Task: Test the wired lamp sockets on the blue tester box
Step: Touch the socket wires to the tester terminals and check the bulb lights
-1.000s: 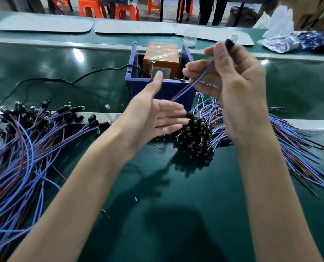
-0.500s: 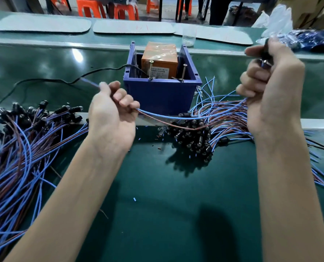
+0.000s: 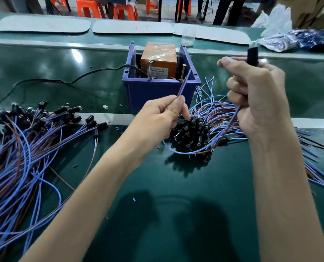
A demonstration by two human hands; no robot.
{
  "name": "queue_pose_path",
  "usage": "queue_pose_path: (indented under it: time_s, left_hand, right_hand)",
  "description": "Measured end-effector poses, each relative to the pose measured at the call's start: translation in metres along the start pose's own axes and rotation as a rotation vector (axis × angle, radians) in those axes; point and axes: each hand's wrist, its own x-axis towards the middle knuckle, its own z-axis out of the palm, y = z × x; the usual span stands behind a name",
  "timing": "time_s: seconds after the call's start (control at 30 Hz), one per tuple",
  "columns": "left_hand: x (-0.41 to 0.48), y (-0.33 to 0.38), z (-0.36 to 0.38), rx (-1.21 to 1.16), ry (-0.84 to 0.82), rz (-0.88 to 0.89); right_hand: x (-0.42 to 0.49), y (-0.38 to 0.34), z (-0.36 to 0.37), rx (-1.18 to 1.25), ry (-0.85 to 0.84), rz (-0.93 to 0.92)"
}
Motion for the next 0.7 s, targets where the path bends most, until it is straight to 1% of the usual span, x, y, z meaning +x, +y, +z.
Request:
queue_pose_path:
  time_s: [0.13, 0.27, 0.37, 0.47, 0.53, 0.57, 0.7]
  left_hand:
    - [0.0, -0.002, -0.004, 0.007, 0.0, 0.008]
    - [-0.001, -0.003, -0.007, 0.054, 0.005, 0.062]
    - [-0.001, -0.001, -0.009, 0.06, 0.013, 0.091]
    - [-0.002, -0.002, -0.009, 0.052, 0.038, 0.106]
    - [-0.001, -0.002, -0.009, 0.059, 0.088, 0.119]
    - [-0.001, -0.002, -0.009, 0.063, 0.12, 0.125]
    - [0.001, -0.002, -0.007, 0.008, 0.214, 0.127]
  right_hand:
    - [0.0, 0.005, 0.001, 0.056, -0.074, 0.032]
    - [-0.004, 0.009, 0.009, 0.121, -0.108, -0.024]
    - [-0.005, 0.011, 0.013, 0.099, -0.144, -0.047]
    - [-0.007, 0.014, 0.015, 0.06, -0.1, -0.021]
    - [-0.006, 0.016, 0.016, 0.036, -0.084, -0.01]
    - [-0.006, 0.018, 0.016, 0.026, -0.113, -0.003]
    - [-0.009, 0.022, 0.017, -0.061, -0.344, 0.04]
